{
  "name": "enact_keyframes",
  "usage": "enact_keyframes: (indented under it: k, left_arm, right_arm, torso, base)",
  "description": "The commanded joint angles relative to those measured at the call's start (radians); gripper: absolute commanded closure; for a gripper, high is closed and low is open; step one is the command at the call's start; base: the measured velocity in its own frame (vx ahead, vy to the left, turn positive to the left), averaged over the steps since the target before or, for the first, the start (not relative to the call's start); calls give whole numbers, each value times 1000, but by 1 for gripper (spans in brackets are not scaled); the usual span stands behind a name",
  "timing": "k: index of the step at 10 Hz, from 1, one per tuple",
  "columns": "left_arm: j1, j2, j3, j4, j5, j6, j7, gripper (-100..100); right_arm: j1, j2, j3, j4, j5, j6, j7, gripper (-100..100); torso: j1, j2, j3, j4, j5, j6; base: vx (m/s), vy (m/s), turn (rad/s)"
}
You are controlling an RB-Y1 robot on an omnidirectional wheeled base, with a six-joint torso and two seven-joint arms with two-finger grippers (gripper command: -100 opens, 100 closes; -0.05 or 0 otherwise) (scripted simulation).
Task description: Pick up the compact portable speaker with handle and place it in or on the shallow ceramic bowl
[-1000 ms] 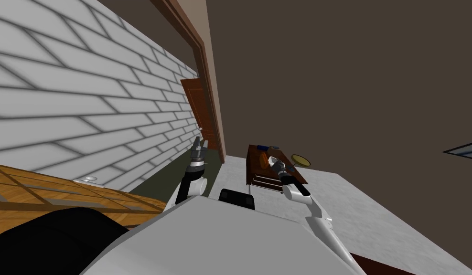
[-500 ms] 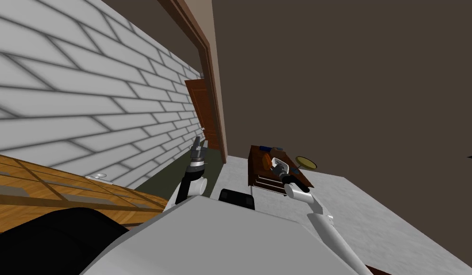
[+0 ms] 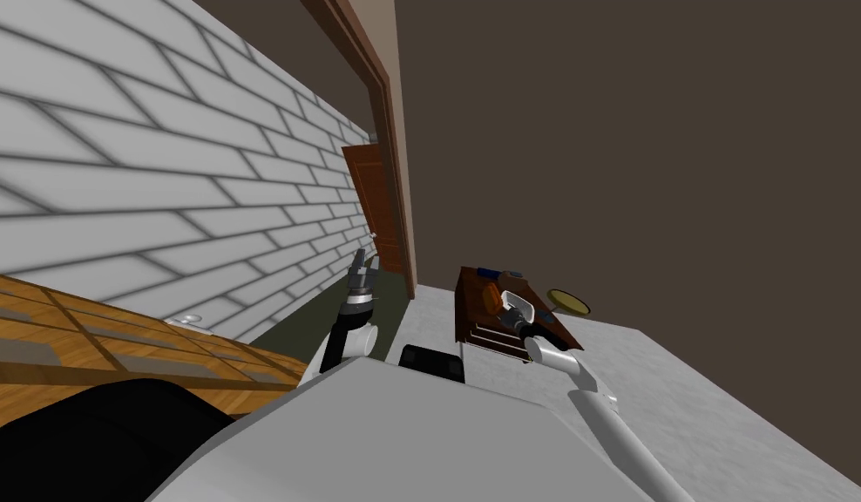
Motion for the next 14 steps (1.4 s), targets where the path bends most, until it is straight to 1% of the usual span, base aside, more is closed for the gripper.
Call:
enact_keyframes:
  k: [1,2,3,4,5,6,7,8,9,10,11,12,13,14]
  left_arm:
    - [0,0,0,0,0,0,0,0]
    - [0,0,0,0,0,0,0,0]
    - [0,0,0,0,0,0,0,0]
    - [0,0,0,0,0,0,0,0]
    - [0,0,0,0,0,0,0,0]
    - [0,0,0,0,0,0,0,0]
    - [0,0,0,0,0,0,0,0]
    - [0,0,0,0,0,0,0,0]
    - [0,0,0,0,0,0,0,0]
    - [0,0,0,0,0,0,0,0]
    - [0,0,0,0,0,0,0,0]
    - [0,0,0,0,0,0,0,0]
    - [0,0,0,0,0,0,0,0]
    - [0,0,0,0,0,0,0,0]
  right_arm:
    - [-21,-34,10,50,-48,50,-40,-100]
    - [-21,-34,10,69,-48,53,-40,-100]
    - [-31,-60,15,116,-87,83,-79,-100]
    - [-31,-60,15,118,-87,106,-81,-100]
    - [-38,-86,21,156,-127,137,-122,-100]
    - [-38,-86,21,167,-127,159,-122,-100]
    - [-38,-86,21,167,-127,160,-122,-100]
    - [-45,-112,26,215,-166,197,-162,-100]
    - [-45,-112,26,215,-166,211,-162,-100]
    - [-50,-138,32,262,-205,244,-201,-100]
    - [-50,-138,32,262,-205,261,-201,-100]
    - [-55,-162,38,308,-244,289,-228,-100]
    - [-55,-162,38,308,-244,309,-240,-100]
    - [-59,-186,43,353,-283,337,-276,-100]
  torso:
    - [0,0,0,0,0,0]
    - [0,-1,-1,0,0,0]
    - [1,-1,-1,0,0,0]
    - [1,-2,-1,0,0,0]
    - [2,-2,-1,0,0,0]
    - [2,-3,-2,-1,0,0]
    - [1,-3,-2,-1,0,0]
    - [0,-1,-1,0,0,0]
    - [0,-2,-1,0,0,0]
    - [0,-3,-2,-1,0,0]
    - [1,-4,-2,-1,0,0]
    - [1,-4,-2,-1,0,0]
    - [1,-5,-3,-1,0,0]
    - [1,-4,-2,-1,0,0]
  base:
    - [45,35,69]
    - [44,34,38]
    - [61,54,59]
    - [56,49,24]
    - [67,60,70]
    - [65,41,27]
    - [31,10,-12]
    - [57,21,57]
    - [70,30,35]
    - [87,48,61]
    - [83,32,25]
    - [96,45,52]
    - [85,33,28]
    - [111,12,53]
